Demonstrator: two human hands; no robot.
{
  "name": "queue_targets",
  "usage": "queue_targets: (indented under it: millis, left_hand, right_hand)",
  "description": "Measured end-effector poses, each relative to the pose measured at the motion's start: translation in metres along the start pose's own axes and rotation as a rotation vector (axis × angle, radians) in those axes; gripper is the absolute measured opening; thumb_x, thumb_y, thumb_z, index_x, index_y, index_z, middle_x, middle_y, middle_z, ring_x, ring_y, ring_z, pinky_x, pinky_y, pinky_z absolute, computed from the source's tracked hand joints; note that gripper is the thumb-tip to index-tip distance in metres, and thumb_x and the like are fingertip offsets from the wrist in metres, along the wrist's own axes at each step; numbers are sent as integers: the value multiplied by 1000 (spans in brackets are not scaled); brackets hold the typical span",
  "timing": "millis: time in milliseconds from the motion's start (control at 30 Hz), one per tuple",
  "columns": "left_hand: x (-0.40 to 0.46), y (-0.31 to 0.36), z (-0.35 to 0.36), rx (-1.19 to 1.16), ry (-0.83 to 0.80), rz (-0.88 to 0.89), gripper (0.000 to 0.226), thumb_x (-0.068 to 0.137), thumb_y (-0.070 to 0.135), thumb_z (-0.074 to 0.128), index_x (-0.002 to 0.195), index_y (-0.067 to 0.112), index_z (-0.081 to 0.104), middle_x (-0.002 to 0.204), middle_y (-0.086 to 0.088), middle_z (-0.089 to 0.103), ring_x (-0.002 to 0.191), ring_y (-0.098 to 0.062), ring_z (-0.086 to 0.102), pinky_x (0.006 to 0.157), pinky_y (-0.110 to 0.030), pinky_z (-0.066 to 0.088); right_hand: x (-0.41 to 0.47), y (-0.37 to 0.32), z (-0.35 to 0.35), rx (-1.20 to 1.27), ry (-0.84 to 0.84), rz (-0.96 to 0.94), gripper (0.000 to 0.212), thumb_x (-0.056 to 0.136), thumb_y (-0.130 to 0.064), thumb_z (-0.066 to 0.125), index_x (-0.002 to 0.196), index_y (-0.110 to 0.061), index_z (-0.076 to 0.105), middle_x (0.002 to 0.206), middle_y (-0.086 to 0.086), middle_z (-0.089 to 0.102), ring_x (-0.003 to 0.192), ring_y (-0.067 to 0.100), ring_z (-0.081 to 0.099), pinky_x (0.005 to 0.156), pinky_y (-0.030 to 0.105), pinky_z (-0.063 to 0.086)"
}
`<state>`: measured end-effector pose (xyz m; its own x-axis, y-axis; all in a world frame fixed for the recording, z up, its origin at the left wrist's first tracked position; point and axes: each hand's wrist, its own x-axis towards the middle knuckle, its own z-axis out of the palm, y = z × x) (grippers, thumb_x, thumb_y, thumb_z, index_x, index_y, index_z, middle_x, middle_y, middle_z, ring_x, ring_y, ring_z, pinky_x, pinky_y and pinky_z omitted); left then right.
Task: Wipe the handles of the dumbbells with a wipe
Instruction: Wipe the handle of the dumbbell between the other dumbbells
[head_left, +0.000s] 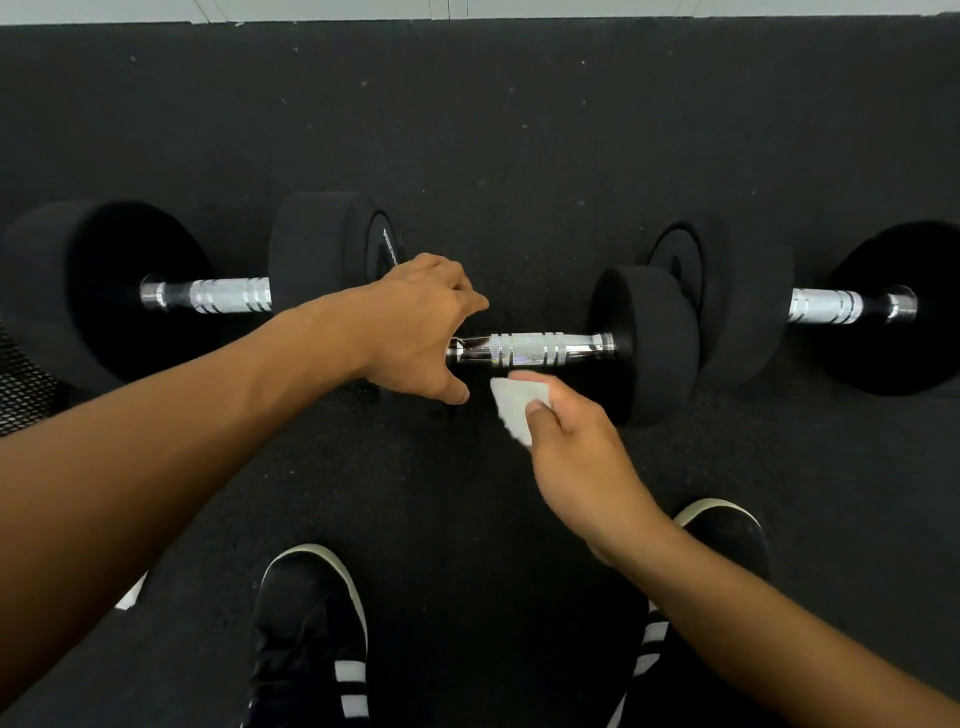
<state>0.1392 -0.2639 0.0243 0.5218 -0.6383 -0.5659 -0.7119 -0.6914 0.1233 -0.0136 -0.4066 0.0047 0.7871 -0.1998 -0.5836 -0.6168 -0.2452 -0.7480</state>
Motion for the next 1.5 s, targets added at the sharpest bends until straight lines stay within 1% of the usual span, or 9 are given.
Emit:
queue_targets:
  millis: [67, 133, 267, 433, 533, 767, 1033, 1200, 1500]
  left_hand:
    - [0, 1, 0, 2, -8, -3, 104, 77, 65, 70, 158, 17, 26, 154, -4, 32, 146, -25, 20, 120, -36, 22]
    - [-1, 2, 0, 5, -14, -3, 102, 77, 66, 70, 157, 17, 28, 153, -3, 32, 146, -24, 20, 119, -35, 23]
    - [-3, 3, 0, 15, -16, -3, 102, 77, 67, 68, 157, 16, 30, 150, -2, 33, 145, -23, 21, 119, -33, 23]
    - [-5, 5, 1, 15, -6, 0, 98, 77, 67, 67, 155, 17, 34, 151, -3, 31, 146, -23, 18, 120, -33, 20]
    - [-6, 5, 1, 17, -8, -1, 97, 78, 65, 68, 156, 19, 32, 153, -2, 29, 148, -23, 16, 122, -35, 19]
    - [-3, 4, 0, 42, -19, 0, 97, 79, 65, 67, 156, 18, 32, 154, -3, 29, 147, -26, 17, 122, -38, 22]
    - [-3, 3, 1, 44, -17, 3, 97, 79, 66, 67, 156, 20, 32, 153, -3, 29, 146, -25, 18, 121, -37, 22]
    - [0, 5, -2, 61, -42, -5, 96, 79, 66, 67, 156, 20, 32, 154, -4, 29, 146, -26, 19, 120, -36, 22]
    - [-2, 7, -4, 71, -39, -4, 94, 78, 67, 67, 154, 21, 37, 152, -4, 31, 146, -26, 20, 119, -37, 23]
  right_hand:
    - [9, 3, 12, 558, 3, 361, 41, 108, -11, 42, 147, -22, 46, 133, 9, 59, 116, 20, 62, 101, 37, 55]
    - [19, -3, 21, 941, 31, 501, 38, 106, -2, 42, 143, -8, 46, 130, 17, 60, 120, 30, 62, 109, 46, 50]
    - [35, -21, 30, 1117, 88, 485, 27, 104, 6, 37, 105, -8, 60, 114, 19, 68, 110, 32, 67, 108, 48, 49]
    - [40, -14, 34, 1213, 69, 468, 33, 104, 4, 38, 131, 0, 55, 123, 25, 67, 114, 36, 67, 107, 50, 50]
    - [43, -8, 24, 1332, 193, 452, 32, 102, 7, 40, 129, -1, 56, 124, 25, 67, 116, 39, 67, 104, 52, 53]
    - [42, -5, 18, 1341, 359, 451, 23, 103, 6, 39, 99, -5, 58, 116, 25, 68, 113, 38, 67, 105, 52, 52]
    - [51, 2, 24, 1350, 388, 383, 37, 107, -2, 40, 142, -6, 49, 131, 19, 64, 121, 33, 64, 109, 48, 50]
    - [47, 5, 41, 1143, 199, 344, 29, 109, -4, 37, 123, -13, 60, 126, 11, 66, 122, 26, 64, 112, 45, 47]
    - [56, 4, 39, 1036, -70, 342, 29, 105, 2, 40, 126, -3, 60, 129, 19, 67, 121, 31, 65, 109, 44, 50]
